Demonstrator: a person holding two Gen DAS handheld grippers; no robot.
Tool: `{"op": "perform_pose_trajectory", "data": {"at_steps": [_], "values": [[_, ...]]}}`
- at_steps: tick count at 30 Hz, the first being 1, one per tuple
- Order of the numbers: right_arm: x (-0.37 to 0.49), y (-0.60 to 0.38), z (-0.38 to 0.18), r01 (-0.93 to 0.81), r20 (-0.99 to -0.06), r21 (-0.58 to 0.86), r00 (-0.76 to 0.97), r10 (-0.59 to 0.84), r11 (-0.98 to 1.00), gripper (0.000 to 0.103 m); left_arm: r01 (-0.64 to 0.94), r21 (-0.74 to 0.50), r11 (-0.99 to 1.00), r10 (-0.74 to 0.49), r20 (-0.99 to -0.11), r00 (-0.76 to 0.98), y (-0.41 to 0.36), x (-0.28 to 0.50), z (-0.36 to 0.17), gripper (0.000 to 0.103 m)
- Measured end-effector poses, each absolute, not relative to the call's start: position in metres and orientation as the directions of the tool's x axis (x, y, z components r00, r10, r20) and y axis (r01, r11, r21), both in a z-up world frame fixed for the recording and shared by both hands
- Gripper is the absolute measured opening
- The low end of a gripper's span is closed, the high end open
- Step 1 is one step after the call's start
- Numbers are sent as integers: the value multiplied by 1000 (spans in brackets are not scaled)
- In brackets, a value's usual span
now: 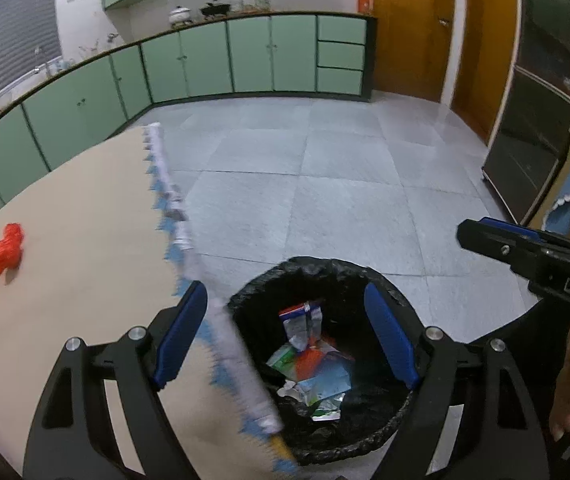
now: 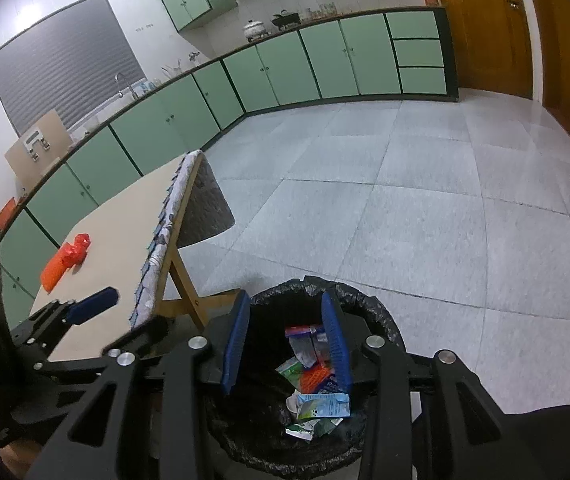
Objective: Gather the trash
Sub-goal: 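Move both open grippers back over the table toward the red bag, then grasp the red plastic bag with the right gripper while the left grasps the orange foam net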
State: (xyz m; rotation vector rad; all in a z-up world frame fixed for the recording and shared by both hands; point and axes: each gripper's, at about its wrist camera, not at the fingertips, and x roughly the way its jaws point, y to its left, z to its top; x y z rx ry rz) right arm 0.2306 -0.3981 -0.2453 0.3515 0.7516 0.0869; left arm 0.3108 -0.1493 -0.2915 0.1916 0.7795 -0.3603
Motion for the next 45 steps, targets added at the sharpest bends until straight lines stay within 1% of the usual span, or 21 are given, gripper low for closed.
{"op": "perform_pose_trajectory", "data": {"at_steps": [3, 6, 8, 13, 19, 25, 32, 37, 40, 45], "values": [[232, -384, -237, 4, -643, 327, 734, 219, 945, 38, 310, 23, 950, -207, -697, 687, -116, 305, -280, 80], [240, -361, -227, -58, -629, 317, 734, 255, 947, 39, 199, 11, 980, -142, -658, 740, -70, 295, -262, 84], [249, -335, -218, -125, -617, 300, 730, 292, 946, 39, 99, 10, 995, -72, -617, 784, -32, 287, -248, 87], [273, -255, -196, -304, -585, 265, 704, 403, 915, 39, -116, 38, 993, 118, -545, 830, 59, 272, -222, 88], [305, -152, -186, -469, -566, 224, 651, 506, 854, 40, -257, 44, 965, 243, -507, 827, 139, 273, -209, 88], [343, -66, -193, -547, -575, 192, 610, 545, 815, 40, -312, 35, 950, 287, -495, 820, 192, 287, -210, 88], [394, 4, -214, -566, -608, 172, 583, 539, 806, 41, -324, 25, 946, 291, -509, 810, 235, 318, -230, 88], [424, 29, -235, -560, -640, 158, 570, 516, 814, 41, -317, 17, 948, 279, -518, 809, 255, 339, -242, 88], [435, 38, -244, -552, -653, 153, 566, 504, 819, 41, -304, 3, 953, 258, -537, 803, 266, 354, -252, 88], [447, 45, -253, -543, -670, 156, 556, 492, 825, 42, -285, 18, 958, 243, -574, 782, 272, 374, -267, 88]]}}
